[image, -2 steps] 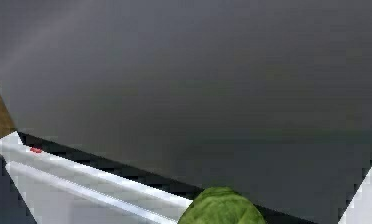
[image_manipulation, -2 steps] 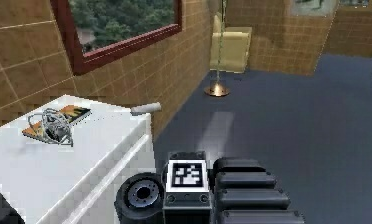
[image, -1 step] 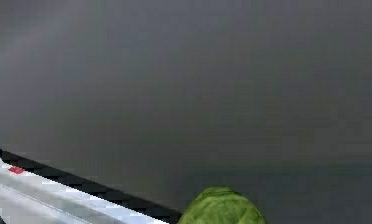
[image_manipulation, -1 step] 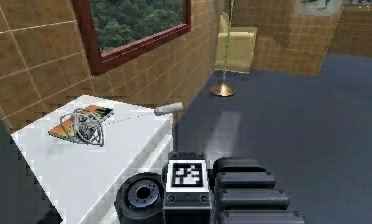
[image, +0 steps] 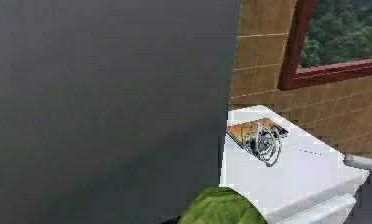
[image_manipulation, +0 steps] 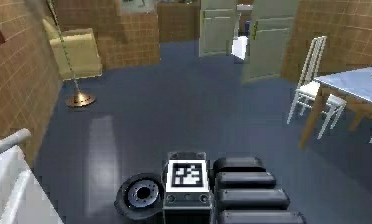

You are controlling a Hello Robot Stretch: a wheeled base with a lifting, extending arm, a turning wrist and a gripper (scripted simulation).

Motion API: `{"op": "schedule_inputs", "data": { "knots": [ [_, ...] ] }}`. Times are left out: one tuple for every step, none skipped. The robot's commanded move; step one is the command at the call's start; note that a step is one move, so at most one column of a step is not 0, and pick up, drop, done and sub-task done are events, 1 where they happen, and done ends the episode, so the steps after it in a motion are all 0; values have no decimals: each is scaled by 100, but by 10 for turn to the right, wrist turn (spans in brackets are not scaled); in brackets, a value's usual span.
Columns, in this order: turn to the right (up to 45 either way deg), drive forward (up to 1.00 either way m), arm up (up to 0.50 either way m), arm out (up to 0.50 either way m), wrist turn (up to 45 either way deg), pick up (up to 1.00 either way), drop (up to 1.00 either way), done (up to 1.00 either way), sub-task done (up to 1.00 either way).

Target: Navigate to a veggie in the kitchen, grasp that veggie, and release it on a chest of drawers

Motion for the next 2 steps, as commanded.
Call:
{"op": "schedule_inputs", "data": {
  "knots": [
    [-360,0,0,0,0,0,0,0,0],
    [300,0,0,0,0,0,0,0,0]
  ]
}}
